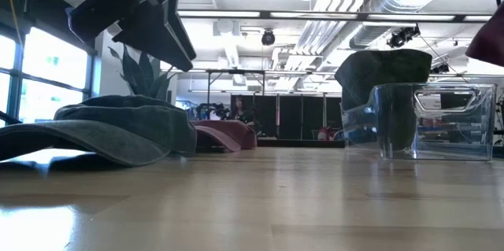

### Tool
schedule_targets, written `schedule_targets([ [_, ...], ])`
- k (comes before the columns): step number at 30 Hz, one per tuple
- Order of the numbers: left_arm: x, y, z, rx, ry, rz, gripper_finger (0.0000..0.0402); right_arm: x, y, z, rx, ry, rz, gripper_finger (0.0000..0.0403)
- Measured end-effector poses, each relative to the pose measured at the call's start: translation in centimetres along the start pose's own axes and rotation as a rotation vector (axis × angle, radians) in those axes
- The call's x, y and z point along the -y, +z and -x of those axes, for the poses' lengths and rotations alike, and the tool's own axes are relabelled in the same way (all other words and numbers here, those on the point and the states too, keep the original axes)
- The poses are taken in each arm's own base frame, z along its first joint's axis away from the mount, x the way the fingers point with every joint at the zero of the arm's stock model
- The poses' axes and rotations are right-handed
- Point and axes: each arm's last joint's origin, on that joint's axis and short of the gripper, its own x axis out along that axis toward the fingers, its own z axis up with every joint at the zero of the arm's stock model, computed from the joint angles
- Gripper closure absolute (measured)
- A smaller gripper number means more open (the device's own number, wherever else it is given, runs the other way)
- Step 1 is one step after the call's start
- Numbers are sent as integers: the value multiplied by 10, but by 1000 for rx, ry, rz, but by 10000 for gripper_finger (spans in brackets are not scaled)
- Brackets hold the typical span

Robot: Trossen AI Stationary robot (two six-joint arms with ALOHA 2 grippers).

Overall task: Pick & Place hat
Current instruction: Put the bottom red cap into the bottom transparent bin, then put the black cap into the top transparent bin

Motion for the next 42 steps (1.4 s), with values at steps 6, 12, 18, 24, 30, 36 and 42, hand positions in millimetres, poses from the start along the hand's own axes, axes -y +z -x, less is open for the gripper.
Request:
schedule_targets([
  [6,0,1,0,9,6,-16,245,9,6,-12,-31,-53,34,299],
  [12,-3,2,-4,-1,11,-7,245,27,22,-7,-66,-14,-39,244],
  [18,-4,2,-5,-10,-8,-3,245,47,28,-7,-207,42,-269,221],
  [24,-3,3,-5,0,-11,2,245,51,39,-7,-146,134,-294,254],
  [30,-3,3,-5,1,-11,2,245,42,43,-15,-117,203,-245,285],
  [36,-3,3,-5,-1,-17,2,245,42,26,-34,-342,173,-256,317],
  [42,-3,3,-5,-2,-18,2,245,61,17,-44,-384,-58,-248,365],
])
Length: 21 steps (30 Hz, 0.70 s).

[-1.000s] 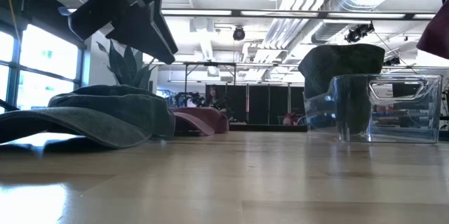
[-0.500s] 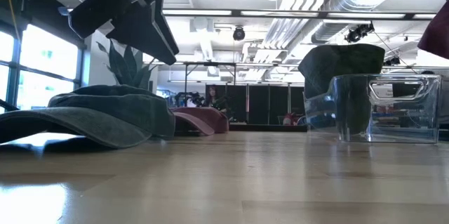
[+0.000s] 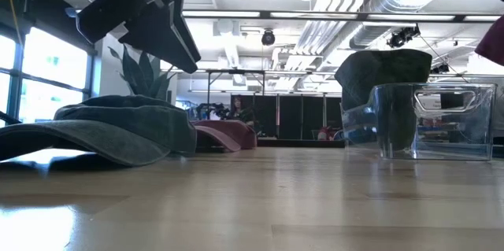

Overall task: Pick & Place hat
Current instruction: Put the black cap into the top transparent bin

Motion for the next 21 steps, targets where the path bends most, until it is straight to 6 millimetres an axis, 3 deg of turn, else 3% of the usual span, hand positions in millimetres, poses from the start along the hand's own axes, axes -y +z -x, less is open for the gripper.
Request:
schedule_targets([
  [4,0,0,0,2,6,0,245,2,8,8,92,8,16,397],
  [10,0,0,0,3,13,-4,245,-1,20,26,310,52,15,392],
  [16,-1,-2,0,-10,10,-5,245,-42,43,28,721,242,110,399],
  [21,-4,-12,1,-99,15,-19,245,-68,62,9,957,406,226,392],
])
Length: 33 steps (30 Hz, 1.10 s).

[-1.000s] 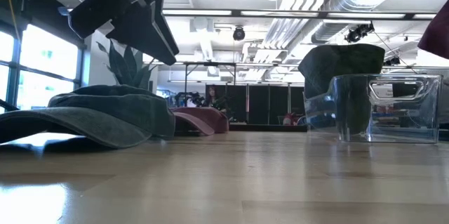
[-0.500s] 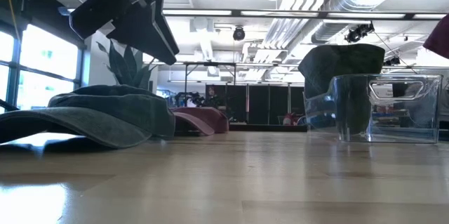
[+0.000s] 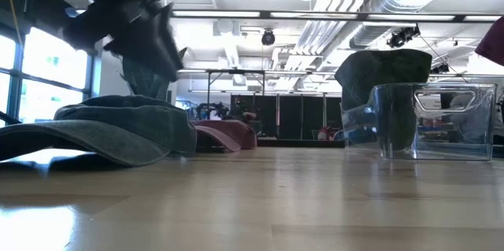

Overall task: Pick & Place hat
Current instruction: Put the black cap into the top transparent bin

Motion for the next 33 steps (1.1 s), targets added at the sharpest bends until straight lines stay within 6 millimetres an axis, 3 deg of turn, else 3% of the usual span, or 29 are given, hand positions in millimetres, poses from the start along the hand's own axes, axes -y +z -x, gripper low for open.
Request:
schedule_targets([
  [7,-32,-19,19,-151,17,37,245,25,-37,-40,144,105,-39,354],
  [12,-58,-25,39,-170,-123,69,245,32,-61,-60,151,114,11,308],
  [15,-72,-39,42,-183,-214,76,245,30,-65,-68,152,79,34,280],
  [20,-76,-71,28,-185,-186,45,245,23,-56,-77,155,83,62,247],
  [24,-64,-88,4,-143,-182,-41,245,22,-49,-78,169,82,83,236],
  [33,-71,-93,-34,-121,-9,-7,245,22,-50,-78,159,80,88,254],
])
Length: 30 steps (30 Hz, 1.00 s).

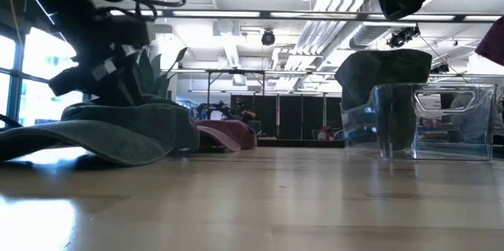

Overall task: Pick & Place hat
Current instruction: Put the black cap into the top transparent bin

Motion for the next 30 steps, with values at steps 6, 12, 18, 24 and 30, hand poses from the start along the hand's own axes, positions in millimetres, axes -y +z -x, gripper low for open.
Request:
schedule_targets([
  [6,0,1,-20,-71,43,-42,245,-1,-3,0,-30,30,1,264],
  [12,-1,3,-41,-125,66,-40,249,-1,-3,0,-33,37,-1,265],
  [18,-4,3,-53,-162,18,-36,356,-1,-3,0,-34,37,-1,265],
  [24,-8,12,-45,-186,-24,-77,388,-1,-4,0,-36,38,0,265],
  [30,-18,42,-7,-160,-32,-123,398,-1,-5,0,-46,37,3,265],
])
